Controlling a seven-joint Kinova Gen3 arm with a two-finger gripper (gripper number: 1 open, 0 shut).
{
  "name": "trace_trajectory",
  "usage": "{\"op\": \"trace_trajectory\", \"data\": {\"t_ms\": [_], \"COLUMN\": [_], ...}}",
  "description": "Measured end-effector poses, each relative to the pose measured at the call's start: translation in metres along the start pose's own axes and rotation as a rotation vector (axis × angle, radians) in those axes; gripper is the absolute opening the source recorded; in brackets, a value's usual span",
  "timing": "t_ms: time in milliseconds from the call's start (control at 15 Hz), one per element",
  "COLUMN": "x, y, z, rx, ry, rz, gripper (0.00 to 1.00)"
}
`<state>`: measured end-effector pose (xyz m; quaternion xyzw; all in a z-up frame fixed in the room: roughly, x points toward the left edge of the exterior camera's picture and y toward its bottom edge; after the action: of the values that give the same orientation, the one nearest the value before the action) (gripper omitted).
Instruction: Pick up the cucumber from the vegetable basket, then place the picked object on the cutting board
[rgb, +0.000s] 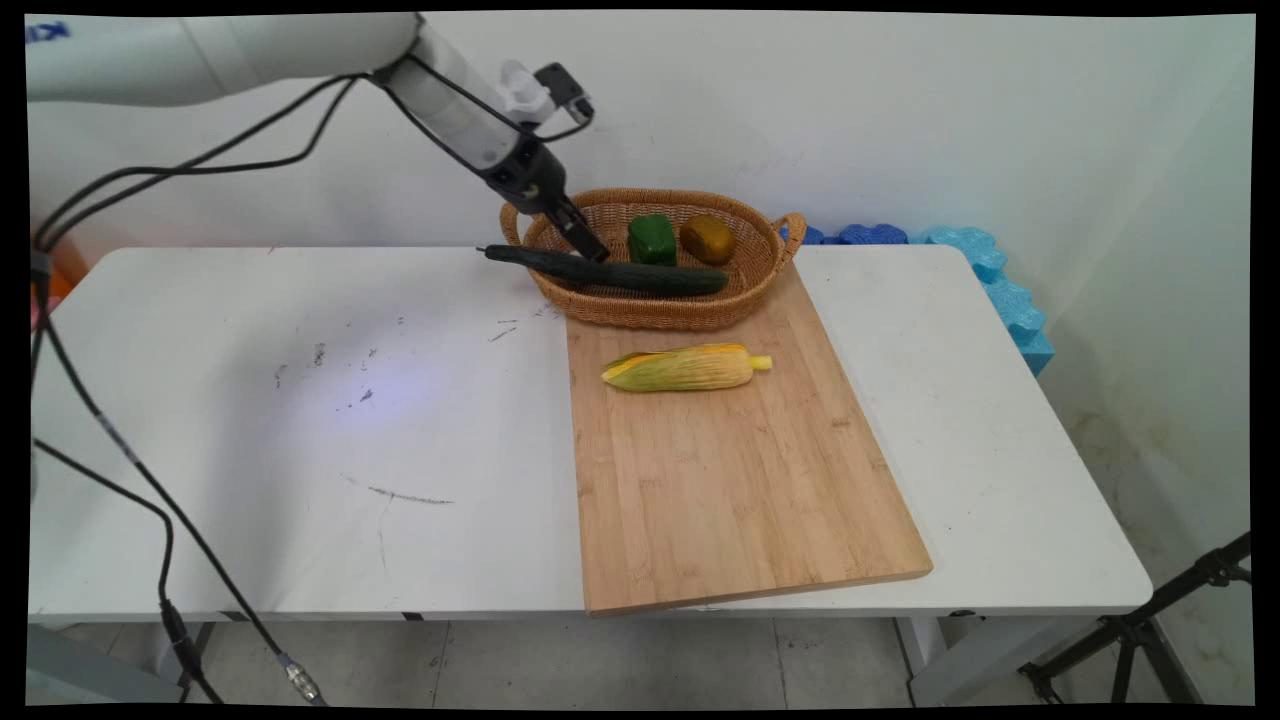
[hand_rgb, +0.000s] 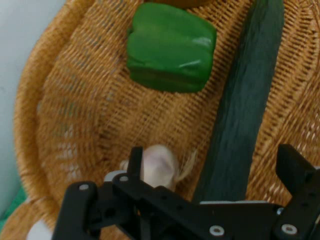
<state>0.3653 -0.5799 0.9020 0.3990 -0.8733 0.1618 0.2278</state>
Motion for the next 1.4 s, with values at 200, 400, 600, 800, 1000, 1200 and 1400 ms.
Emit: {"op": "trace_trajectory", "data": {"t_ms": [200,400,600,800,1000,1200,1400], "x": [0.007,0.014,0.019,0.022,0.024,0.025,0.027], "y": [0.004,0.008,0.013,0.017,0.020,0.022,0.025], "z": [0.017,0.034,0.049,0.060,0.068,0.073,0.075], "rx": [-0.009,-0.018,-0.028,-0.034,-0.038,-0.041,-0.044], "ry": [-0.007,-0.016,-0.029,-0.037,-0.047,-0.054,-0.058], "rz": [-0.003,-0.003,0.000,0.008,0.019,0.029,0.043], "gripper": [1.00,1.00,1.00,1.00,0.00,0.00,0.00]}}
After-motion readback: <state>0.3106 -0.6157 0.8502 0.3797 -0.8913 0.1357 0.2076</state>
